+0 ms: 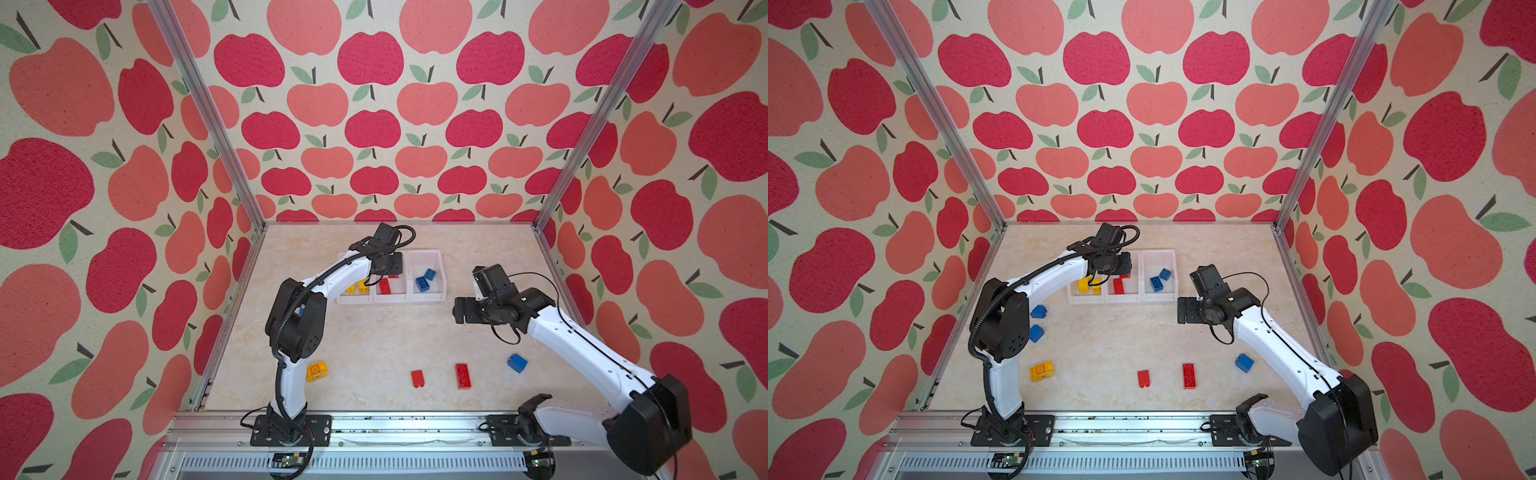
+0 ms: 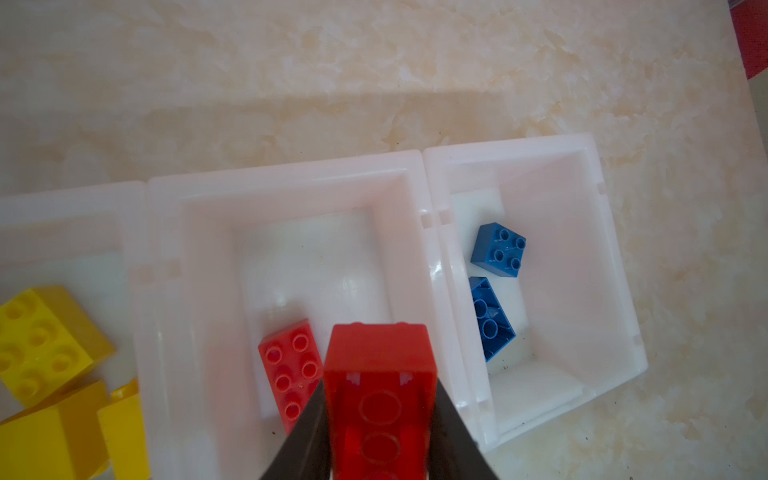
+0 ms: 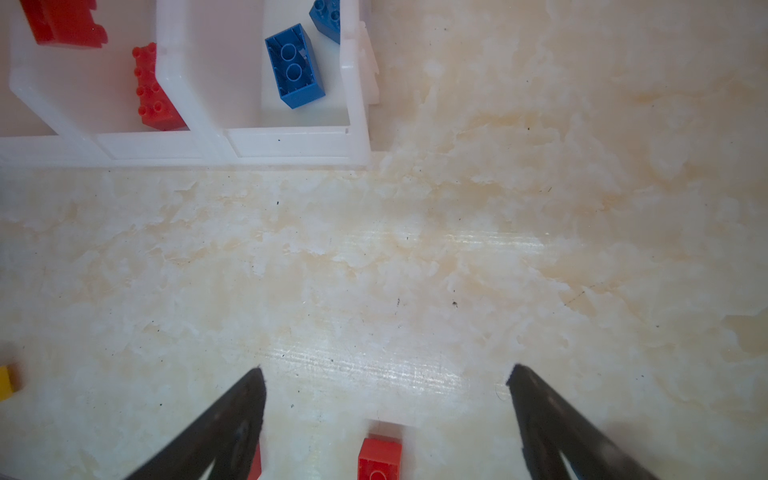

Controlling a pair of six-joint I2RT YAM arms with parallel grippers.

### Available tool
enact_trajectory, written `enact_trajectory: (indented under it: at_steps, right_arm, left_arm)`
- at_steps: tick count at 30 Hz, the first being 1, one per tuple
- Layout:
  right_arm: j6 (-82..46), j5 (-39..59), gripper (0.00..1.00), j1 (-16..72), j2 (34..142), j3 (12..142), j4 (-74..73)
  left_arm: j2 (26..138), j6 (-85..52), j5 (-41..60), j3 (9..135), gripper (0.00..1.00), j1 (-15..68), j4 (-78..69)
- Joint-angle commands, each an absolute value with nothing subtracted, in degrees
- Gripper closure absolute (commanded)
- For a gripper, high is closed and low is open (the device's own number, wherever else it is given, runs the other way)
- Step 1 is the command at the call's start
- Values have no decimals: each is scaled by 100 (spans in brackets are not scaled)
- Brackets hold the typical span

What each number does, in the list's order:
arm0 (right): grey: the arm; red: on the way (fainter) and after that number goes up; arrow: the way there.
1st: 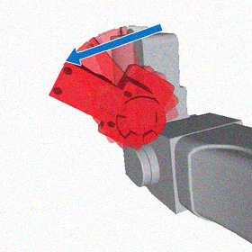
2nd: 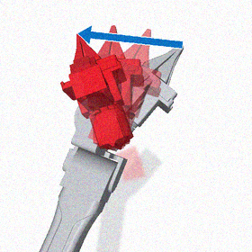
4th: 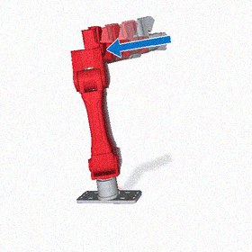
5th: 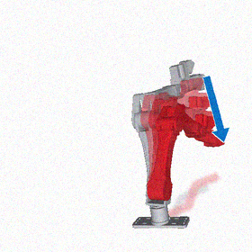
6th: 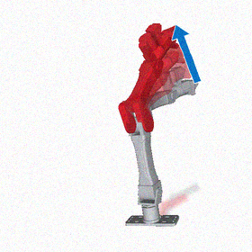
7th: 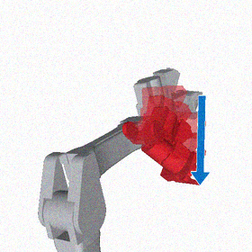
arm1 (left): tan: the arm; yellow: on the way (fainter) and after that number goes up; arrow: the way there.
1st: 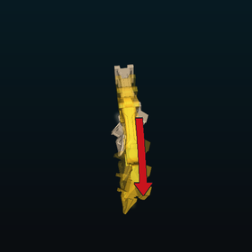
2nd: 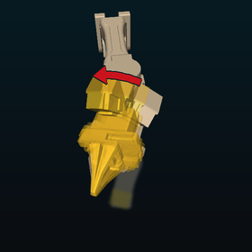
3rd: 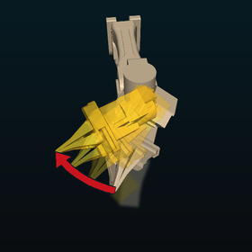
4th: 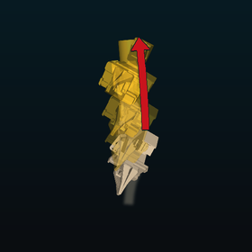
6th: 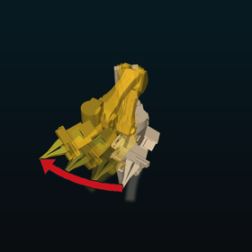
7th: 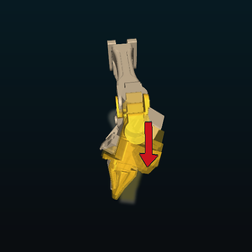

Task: Sort the legos into containers by color
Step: 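Carry the red brick over the middle compartment with the left gripper, then open the left gripper over the bin while the right gripper nears a blue brick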

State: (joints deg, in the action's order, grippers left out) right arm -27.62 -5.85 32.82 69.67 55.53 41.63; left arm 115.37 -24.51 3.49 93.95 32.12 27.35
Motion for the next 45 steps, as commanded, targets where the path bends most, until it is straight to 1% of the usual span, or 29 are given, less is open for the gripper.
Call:
enact_trajectory:
  at_steps: [1,9,14,15,19,24,31,37,45]
  right_arm:
    - [-2889,-529,6,3237,6829,5678,4303]
    - [-2874,-539,6,3237,6829,5712,4324]
    - [-2874,-542,6,3238,6820,5722,4342]
    - [-2874,-545,6,3238,6814,5730,4359]
    - [-2883,-559,6,3238,6755,5701,4369]
    - [-2892,-539,5,3235,6742,5674,4342]
    - [-2865,-566,5,3230,6767,5683,4368]
    - [-2899,-631,5,3220,6703,5662,4488]
    - [-3120,-649,5,3065,6435,5428,4736]
  left_arm:
    - [11801,-2465,550,9653,76,3172,2728]
    - [12214,-2569,657,9839,76,3151,2732]
    - [12298,-2573,644,9844,72,3153,2732]
    - [12304,-2575,657,9844,70,3155,2718]
    - [12328,-2598,720,9853,54,3163,2716]
    - [12264,-2606,701,9844,42,3163,2717]
    - [12027,-2636,676,9659,32,3164,2635]
    - [11603,-2621,671,9369,24,3172,2408]
    - [10924,-2616,694,8806,18,3172,2150]
